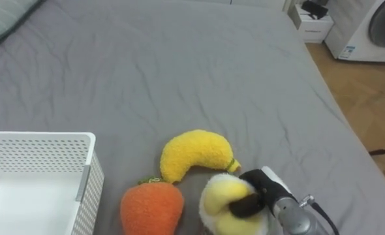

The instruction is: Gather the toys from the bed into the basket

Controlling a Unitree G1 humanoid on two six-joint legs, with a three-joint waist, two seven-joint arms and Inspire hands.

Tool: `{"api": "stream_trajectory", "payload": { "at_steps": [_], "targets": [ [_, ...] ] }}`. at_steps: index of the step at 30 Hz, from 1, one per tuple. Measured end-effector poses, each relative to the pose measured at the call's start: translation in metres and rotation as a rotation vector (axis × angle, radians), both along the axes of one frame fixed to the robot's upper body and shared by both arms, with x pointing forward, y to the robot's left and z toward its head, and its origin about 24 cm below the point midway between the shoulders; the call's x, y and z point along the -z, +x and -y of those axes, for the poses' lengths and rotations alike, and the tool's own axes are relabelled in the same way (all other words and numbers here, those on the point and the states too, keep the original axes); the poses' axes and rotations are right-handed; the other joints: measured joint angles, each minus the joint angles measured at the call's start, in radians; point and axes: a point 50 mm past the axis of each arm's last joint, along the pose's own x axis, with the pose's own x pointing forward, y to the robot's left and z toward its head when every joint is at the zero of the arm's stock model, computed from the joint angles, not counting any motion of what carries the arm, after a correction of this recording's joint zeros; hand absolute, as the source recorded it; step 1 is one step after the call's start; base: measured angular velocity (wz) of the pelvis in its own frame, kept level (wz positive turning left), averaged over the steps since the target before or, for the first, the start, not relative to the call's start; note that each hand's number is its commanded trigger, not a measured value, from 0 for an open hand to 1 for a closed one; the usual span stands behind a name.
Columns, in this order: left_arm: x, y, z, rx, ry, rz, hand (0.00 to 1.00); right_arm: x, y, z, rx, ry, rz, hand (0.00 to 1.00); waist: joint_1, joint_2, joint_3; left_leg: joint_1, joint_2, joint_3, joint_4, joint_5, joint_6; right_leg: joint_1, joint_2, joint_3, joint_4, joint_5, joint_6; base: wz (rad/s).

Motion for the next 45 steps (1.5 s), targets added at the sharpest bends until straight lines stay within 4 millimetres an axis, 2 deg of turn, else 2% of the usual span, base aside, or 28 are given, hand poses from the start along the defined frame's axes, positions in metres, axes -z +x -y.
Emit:
{"api": "stream_trajectory", "payload": {
  "at_steps": [2, 7, 13, 20, 27, 32, 33, 34, 39, 42, 45],
  "targets": [
    [0.0, 0.0, 0.0, -0.001, -0.001, 0.001, 0.0, -0.014, 0.006, 0.002, 0.004, 0.003, 0.064, 1.0, -0.002, -0.001, -0.0001, 0.0, 0.0, 0.0, 0.0, 0.0, 0.0, -0.001, 0.0, 0.0, 0.0, 0.0, 0.0, 0.0],
    [-0.001, -0.001, -0.004, -0.033, -0.006, 0.006, 0.0, -0.063, 0.02, 0.008, 0.009, 0.001, 0.279, 1.0, -0.021, -0.007, 0.0041, 0.0, 0.0, -0.004, 0.0, 0.0, 0.0, 0.0, 0.0, -0.002, -0.002, 0.0, 0.0, 0.01],
    [-0.001, -0.002, -0.004, -0.032, -0.005, 0.007, 0.0, -0.092, 0.024, 0.009, 0.011, 0.033, 0.4, 1.0, -0.022, -0.014, 0.0067, 0.0, 0.0, 0.002, 0.0, 0.0, 0.0, -0.001, 0.001, 0.002, -0.001, 0.0, 0.0, -0.01],
    [-0.001, 0.0, -0.004, -0.03, -0.006, 0.013, 0.0, -0.108, 0.034, 0.003, -0.013, 0.075, 0.466, 1.0, -0.009, -0.012, 0.008, -0.003, 0.0, -0.002, -0.001, 0.0, 0.0, 0.0, 0.001, 0.001, -0.002, 0.0, 0.0, 0.0],
    [-0.001, 0.007, -0.001, -0.015, -0.013, 0.029, 0.0, -0.128, 0.054, -0.024, -0.141, 0.099, 0.52, 1.0, 0.031, -0.013, 0.0073, -0.003, 0.0, -0.012, -0.001, 0.0, 0.0, 0.004, 0.0, -0.009, -0.001, 0.0, 0.0, 0.04],
    [-0.002, 0.016, 0.001, 0.005, -0.017, 0.065, 0.0, -0.129, 0.058, -0.037, -0.204, 0.102, 0.511, 1.0, 0.063, -0.018, 0.0073, -0.004, -0.003, -0.043, 0.002, 0.0, 0.0, 0.017, -0.004, -0.034, -0.003, 0.0, 0.001, 0.18],
    [-0.002, 0.018, 0.002, 0.008, -0.018, 0.072, 0.0, -0.129, 0.059, -0.04, -0.218, 0.103, 0.508, 1.0, 0.065, -0.018, 0.0074, -0.008, -0.006, -0.057, 0.003, 0.001, 0.0, 0.019, -0.007, -0.05, -0.002, -0.001, 0.002, 0.21],
    [-0.002, 0.017, 0.002, 0.007, -0.02, 0.072, 0.0, -0.13, 0.06, -0.041, -0.224, 0.102, 0.51, 1.0, 0.08, -0.019, 0.0077, -0.011, -0.007, -0.061, 0.001, 0.001, 0.0, 0.019, -0.008, -0.052, -0.002, -0.001, 0.003, 0.16],
    [-0.002, 0.02, 0.003, 0.011, -0.023, 0.085, 0.0, -0.138, 0.067, -0.05, -0.242, 0.119, 0.527, 1.0, 0.113, -0.028, 0.0151, -0.027, -0.012, -0.085, 0.012, 0.001, 0.0, 0.018, -0.011, -0.075, -0.004, -0.003, 0.005, 0.13],
    [-0.001, 0.018, 0.005, 0.025, -0.027, 0.074, 0.0, -0.142, 0.076, -0.056, -0.26, 0.128, 0.537, 1.0, 0.137, -0.029, 0.0147, -0.032, -0.015, -0.098, 0.021, 0.002, 0.002, 0.02, -0.014, -0.087, -0.004, -0.003, 0.005, 0.17],
    [-0.001, 0.015, 0.005, 0.024, -0.028, 0.069, 0.0, -0.143, 0.08, -0.064, -0.294, 0.111, 0.535, 1.0, 0.157, -0.032, 0.0137, -0.044, -0.019, -0.131, 0.027, 0.002, 0.003, 0.026, -0.016, -0.111, -0.005, -0.003, 0.005, 0.29]
  ]
}}
